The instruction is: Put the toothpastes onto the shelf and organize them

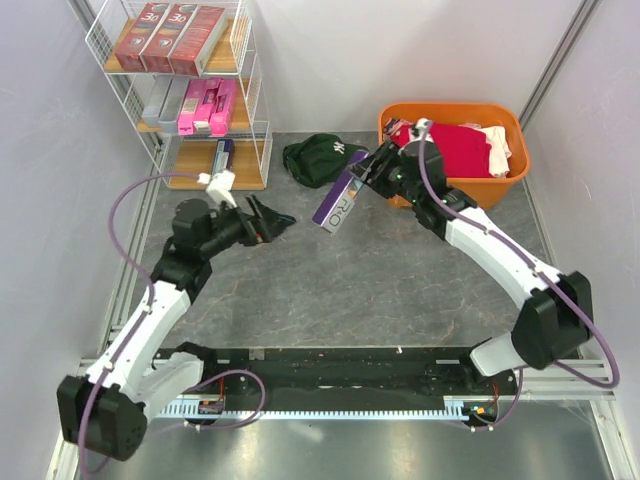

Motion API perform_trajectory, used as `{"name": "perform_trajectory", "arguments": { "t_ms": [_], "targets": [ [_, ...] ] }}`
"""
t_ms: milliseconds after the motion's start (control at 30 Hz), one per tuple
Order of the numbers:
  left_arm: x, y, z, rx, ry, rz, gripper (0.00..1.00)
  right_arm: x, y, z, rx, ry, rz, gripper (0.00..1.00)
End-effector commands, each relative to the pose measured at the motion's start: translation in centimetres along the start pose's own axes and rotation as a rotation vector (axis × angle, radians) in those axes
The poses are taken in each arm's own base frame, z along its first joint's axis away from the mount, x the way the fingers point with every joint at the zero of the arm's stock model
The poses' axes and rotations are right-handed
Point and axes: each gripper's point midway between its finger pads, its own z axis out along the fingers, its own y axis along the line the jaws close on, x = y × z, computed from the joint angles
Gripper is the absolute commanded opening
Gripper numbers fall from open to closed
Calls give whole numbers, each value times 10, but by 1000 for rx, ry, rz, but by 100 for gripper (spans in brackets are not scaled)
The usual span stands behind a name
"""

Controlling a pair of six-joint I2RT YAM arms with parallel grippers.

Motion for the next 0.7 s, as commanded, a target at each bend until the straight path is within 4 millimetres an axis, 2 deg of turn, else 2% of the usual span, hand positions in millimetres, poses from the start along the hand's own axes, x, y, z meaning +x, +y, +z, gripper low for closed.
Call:
{"name": "perform_trajectory", "arguments": {
  "t_ms": [0,100,233,300,467,667],
  "targets": [
    [-7,-60,23,142,-28,123,100,-59,39,-37,-140,-218,106,43],
    [5,-82,36,175,-30,187,100,-68,40,-47,-143,-251,123,43],
    [14,-97,52,210,-24,212,100,-71,45,-51,-159,-253,136,43],
    [16,-98,60,204,-19,208,99,-66,51,-51,-187,-219,140,43],
    [8,-100,73,194,-52,222,96,-60,52,-50,-199,-191,152,43],
    [-3,-103,87,182,-77,231,87,-56,56,-50,-221,-166,154,43]
  ]
}}
